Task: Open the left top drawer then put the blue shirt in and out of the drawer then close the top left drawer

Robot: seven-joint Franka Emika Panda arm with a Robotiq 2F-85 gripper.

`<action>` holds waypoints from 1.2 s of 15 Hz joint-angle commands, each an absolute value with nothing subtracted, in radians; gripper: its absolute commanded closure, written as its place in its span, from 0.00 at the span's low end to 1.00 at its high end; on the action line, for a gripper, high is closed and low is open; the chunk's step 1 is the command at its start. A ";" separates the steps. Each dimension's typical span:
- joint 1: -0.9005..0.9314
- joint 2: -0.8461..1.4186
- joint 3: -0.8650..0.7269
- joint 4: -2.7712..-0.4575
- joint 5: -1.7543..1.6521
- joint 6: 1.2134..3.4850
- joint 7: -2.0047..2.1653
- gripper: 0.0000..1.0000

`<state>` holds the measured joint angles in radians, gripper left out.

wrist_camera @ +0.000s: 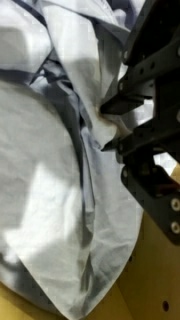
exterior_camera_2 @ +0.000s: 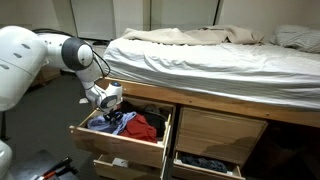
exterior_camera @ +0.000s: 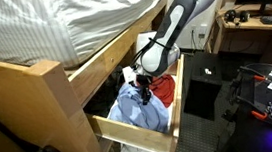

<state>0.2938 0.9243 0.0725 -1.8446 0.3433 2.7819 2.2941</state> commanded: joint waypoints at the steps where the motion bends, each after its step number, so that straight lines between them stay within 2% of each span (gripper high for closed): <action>1: 0.277 0.928 0.082 -1.834 0.344 2.763 2.278 0.95; 3: 0.280 0.928 0.080 -1.835 0.345 2.760 2.284 1.00; 6: 0.211 0.869 0.139 -1.852 0.364 2.630 2.235 1.00; 11: 0.411 0.626 -0.138 -1.986 0.185 2.684 2.477 1.00; 15: 0.567 0.448 -0.354 -2.037 -0.120 2.657 2.762 1.00; 18: 0.765 0.372 -0.624 -2.009 -0.034 2.595 2.611 1.00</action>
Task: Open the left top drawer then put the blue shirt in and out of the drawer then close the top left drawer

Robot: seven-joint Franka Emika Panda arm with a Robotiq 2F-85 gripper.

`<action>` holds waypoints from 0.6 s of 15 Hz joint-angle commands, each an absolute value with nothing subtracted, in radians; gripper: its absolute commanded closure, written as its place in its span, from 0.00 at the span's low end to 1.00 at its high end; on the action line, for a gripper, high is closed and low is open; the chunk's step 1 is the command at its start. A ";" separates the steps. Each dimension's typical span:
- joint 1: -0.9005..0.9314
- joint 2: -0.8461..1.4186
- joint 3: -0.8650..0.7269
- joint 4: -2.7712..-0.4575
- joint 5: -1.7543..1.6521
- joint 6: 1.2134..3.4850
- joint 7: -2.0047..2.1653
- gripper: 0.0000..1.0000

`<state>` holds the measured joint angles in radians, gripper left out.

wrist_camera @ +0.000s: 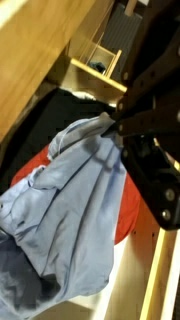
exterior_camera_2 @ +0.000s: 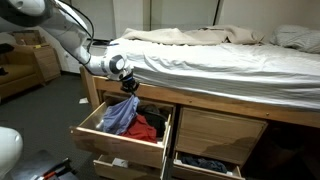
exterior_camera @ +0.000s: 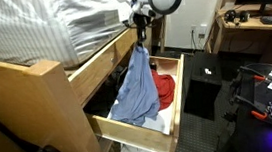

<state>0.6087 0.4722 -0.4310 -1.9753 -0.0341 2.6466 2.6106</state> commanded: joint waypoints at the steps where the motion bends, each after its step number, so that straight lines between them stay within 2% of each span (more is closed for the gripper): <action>1: 0.839 0.342 -0.706 -2.003 -0.033 2.564 2.607 1.00; 5: 1.126 0.259 -1.020 -1.953 -0.065 2.511 2.602 1.00; 9: 1.412 0.272 -1.325 -1.842 -0.033 2.487 2.602 1.00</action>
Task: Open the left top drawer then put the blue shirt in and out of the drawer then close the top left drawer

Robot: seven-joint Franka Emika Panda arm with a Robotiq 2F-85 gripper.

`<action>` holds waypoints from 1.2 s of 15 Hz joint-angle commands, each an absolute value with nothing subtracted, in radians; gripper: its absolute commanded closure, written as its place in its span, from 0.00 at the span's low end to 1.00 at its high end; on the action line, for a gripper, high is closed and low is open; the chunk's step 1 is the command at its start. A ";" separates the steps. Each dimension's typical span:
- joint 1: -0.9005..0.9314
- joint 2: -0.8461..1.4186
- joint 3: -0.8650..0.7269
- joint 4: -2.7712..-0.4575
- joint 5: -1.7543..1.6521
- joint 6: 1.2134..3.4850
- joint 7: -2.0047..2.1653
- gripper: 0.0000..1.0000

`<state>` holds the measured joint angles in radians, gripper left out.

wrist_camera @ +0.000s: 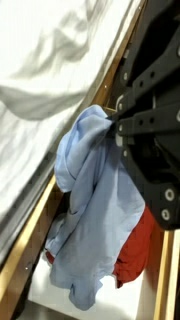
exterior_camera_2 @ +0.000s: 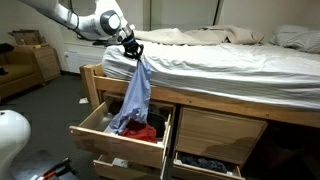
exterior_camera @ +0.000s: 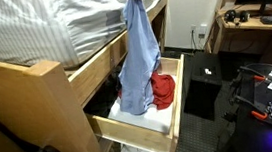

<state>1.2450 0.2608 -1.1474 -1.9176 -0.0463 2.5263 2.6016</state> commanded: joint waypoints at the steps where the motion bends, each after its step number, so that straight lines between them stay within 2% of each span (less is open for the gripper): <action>1: 1.477 0.286 -1.395 -1.809 -0.024 2.479 2.602 1.00; 5: 1.724 0.361 -1.665 -1.708 0.011 2.529 2.602 1.00; 12: 2.014 0.686 -2.109 -1.628 0.191 2.522 2.601 1.00; 13: 2.012 0.704 -2.125 -1.614 0.183 2.517 2.597 1.00; 15: 2.111 0.597 -2.144 -1.580 0.258 2.396 2.509 1.00; 18: 2.148 0.530 -2.178 -1.626 0.383 2.428 2.414 1.00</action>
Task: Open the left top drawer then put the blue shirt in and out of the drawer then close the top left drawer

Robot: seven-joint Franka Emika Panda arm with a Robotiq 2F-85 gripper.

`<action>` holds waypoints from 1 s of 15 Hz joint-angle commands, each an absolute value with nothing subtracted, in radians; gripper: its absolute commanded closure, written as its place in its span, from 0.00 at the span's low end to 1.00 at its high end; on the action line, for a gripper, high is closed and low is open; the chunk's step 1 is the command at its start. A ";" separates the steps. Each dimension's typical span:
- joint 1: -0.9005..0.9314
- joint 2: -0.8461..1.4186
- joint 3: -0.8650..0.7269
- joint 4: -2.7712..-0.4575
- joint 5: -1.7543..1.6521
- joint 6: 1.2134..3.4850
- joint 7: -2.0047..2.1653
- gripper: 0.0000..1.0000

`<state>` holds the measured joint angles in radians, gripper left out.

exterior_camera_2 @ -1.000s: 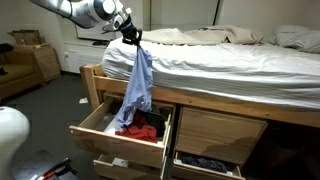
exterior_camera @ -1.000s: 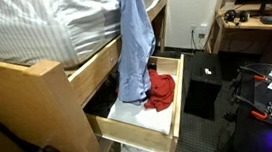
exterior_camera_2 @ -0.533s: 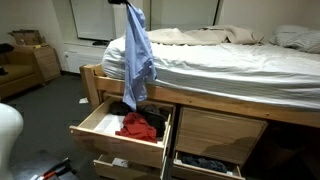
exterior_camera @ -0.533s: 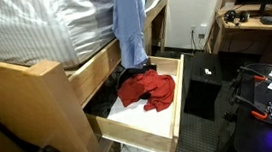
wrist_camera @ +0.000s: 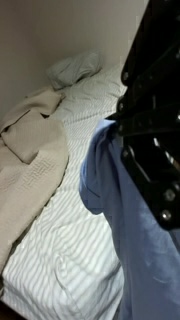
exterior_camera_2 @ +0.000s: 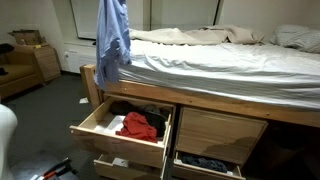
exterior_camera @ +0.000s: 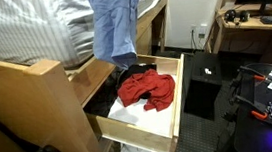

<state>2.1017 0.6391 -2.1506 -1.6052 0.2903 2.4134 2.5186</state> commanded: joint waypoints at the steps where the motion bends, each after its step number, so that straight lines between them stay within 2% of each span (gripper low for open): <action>1: 2.147 0.495 -2.181 -1.632 0.426 2.434 2.374 1.00; 5: 2.082 0.345 -2.166 -1.607 0.596 2.360 2.229 1.00; 8: 1.969 0.276 -2.096 -1.564 0.688 2.235 2.176 1.00; 12: 1.759 0.305 -1.938 -1.569 0.682 2.252 2.171 1.00; 15: 1.678 0.330 -1.864 -1.561 0.686 2.256 2.171 1.00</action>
<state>1.7749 0.2847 -1.9360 -1.5839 0.6569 2.2624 2.1805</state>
